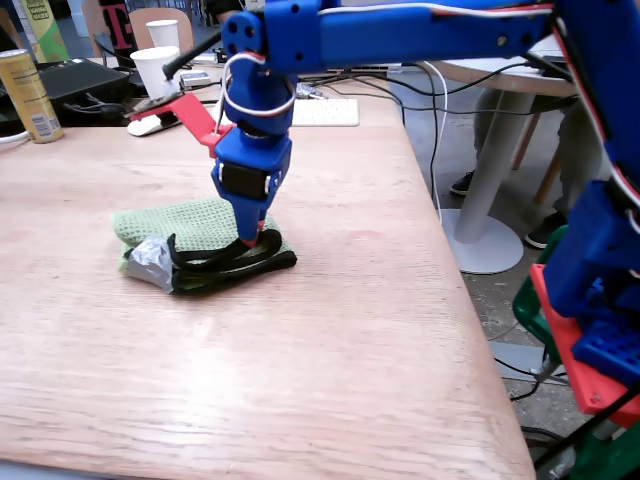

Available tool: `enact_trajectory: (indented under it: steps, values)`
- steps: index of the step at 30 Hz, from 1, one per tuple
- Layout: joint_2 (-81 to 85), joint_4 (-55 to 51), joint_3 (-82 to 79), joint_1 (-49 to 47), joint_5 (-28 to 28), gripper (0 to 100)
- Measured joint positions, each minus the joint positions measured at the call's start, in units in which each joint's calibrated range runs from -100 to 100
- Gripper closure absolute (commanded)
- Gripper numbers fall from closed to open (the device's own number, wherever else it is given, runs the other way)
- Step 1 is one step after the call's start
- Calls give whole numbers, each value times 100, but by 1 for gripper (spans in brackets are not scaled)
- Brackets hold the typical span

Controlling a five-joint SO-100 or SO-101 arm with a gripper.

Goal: Clean the table

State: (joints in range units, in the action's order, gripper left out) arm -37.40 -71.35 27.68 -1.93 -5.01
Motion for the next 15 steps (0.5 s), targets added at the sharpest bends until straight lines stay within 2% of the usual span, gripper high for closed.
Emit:
enact_trajectory:
  steps: [7, 15]
  values:
    - [1046, 50, -1930, -188, 10, 99]
    - [3277, 1168, -5347, -1155, 59, 99]
